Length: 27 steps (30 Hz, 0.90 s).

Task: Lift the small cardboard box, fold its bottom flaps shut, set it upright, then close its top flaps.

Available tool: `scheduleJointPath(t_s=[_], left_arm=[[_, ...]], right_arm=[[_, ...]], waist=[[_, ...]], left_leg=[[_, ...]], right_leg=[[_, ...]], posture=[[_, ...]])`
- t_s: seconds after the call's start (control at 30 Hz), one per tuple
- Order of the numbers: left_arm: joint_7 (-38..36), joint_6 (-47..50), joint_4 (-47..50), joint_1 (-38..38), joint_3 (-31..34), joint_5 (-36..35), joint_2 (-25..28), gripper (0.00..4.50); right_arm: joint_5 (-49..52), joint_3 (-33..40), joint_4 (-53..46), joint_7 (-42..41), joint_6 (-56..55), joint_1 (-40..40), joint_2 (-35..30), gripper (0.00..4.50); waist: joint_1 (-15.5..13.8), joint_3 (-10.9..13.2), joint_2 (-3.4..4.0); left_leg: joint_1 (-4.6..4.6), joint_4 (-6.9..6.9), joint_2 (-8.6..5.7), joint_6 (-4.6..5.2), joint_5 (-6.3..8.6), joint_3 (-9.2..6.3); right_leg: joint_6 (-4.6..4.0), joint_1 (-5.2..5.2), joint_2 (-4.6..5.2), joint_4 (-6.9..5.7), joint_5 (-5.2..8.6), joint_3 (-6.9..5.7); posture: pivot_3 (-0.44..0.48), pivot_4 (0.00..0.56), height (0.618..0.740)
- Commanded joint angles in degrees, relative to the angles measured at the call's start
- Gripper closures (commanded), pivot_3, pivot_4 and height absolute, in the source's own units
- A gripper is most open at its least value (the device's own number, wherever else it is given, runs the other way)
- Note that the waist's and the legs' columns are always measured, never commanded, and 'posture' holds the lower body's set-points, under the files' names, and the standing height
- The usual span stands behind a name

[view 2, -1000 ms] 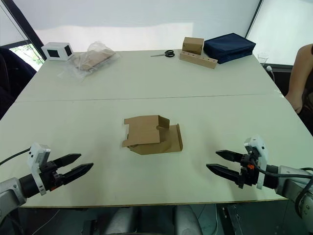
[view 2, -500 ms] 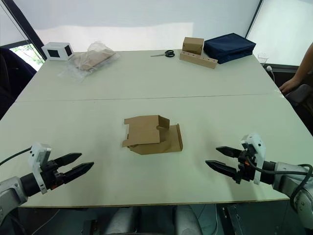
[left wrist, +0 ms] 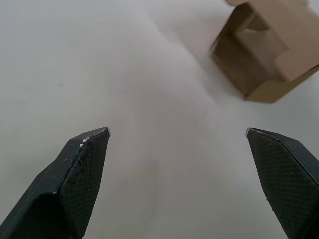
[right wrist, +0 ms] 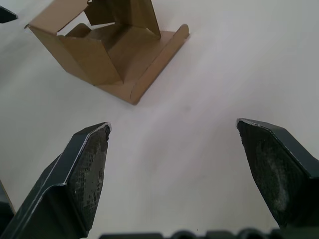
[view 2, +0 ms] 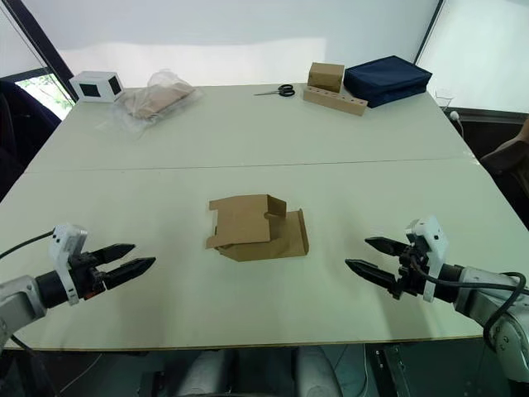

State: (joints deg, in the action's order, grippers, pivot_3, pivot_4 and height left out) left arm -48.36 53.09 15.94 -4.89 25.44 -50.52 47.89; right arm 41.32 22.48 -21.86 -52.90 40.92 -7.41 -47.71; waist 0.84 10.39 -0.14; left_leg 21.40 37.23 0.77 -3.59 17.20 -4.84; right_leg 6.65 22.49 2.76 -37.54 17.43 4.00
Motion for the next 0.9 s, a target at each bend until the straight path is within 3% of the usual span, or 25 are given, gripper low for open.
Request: scheduleJointPath(t_s=[0.03, 0.1, 0.37, 0.67, 0.9], left_arm=[[-3.16, 13.09, -1.03, 6.18, -1.16, -10.07, 5.83, 0.00], [-3.37, 16.89, -3.01, 9.86, -2.83, -12.87, 5.89, 0.00], [1.00, 22.64, -16.39, 26.89, -10.56, -11.92, -3.51, 0.00], [-1.62, 23.02, -23.96, 35.32, -19.02, -7.74, -11.25, 0.00], [-2.70, 21.23, -29.45, 39.24, -21.33, -4.34, -15.68, 0.00]], right_arm=[[4.49, 0.33, -5.62, -2.08, 2.93, 2.50, -3.47, 0.18], [5.86, -0.83, -7.17, -1.78, 4.09, 4.19, -3.93, 0.18], [1.70, -8.49, -12.73, 2.12, 1.73, 9.22, -2.78, 0.18], [1.30, -9.97, -19.16, 7.12, 2.45, 7.39, -2.58, 0.18], [1.74, -7.28, -22.93, 10.19, 3.78, 3.95, -4.04, 0.18]], waist=[[0.17, 0.00, 0.01], [0.27, -0.01, 0.03], [0.21, 0.03, -0.04], [-0.01, 0.03, -0.05], [0.08, 0.02, -0.06]], left_leg=[[0.02, -0.01, 0.00, 0.00, 0.00, 0.00], [0.02, -0.04, 0.00, 0.00, 0.00, -0.01], [0.08, 0.02, 0.00, 0.01, 0.01, -0.05], [0.11, 0.05, -0.02, -0.02, -0.01, -0.07], [0.10, 0.08, -0.03, -0.02, -0.01, -0.08]], right_leg=[[0.00, 0.04, -0.01, 0.00, 0.00, 0.00], [0.00, 0.05, -0.01, -0.01, 0.00, 0.00], [0.00, 0.11, -0.04, -0.05, 0.00, -0.02], [0.00, 0.13, -0.02, -0.06, 0.00, -0.04], [0.00, 0.13, -0.04, -0.08, 0.00, -0.02]], posture=[[0.000, 0.150, 0.740], [0.000, 0.150, 0.740], [0.000, 0.150, 0.740], [0.000, 0.150, 0.740], [0.000, 0.150, 0.740]])
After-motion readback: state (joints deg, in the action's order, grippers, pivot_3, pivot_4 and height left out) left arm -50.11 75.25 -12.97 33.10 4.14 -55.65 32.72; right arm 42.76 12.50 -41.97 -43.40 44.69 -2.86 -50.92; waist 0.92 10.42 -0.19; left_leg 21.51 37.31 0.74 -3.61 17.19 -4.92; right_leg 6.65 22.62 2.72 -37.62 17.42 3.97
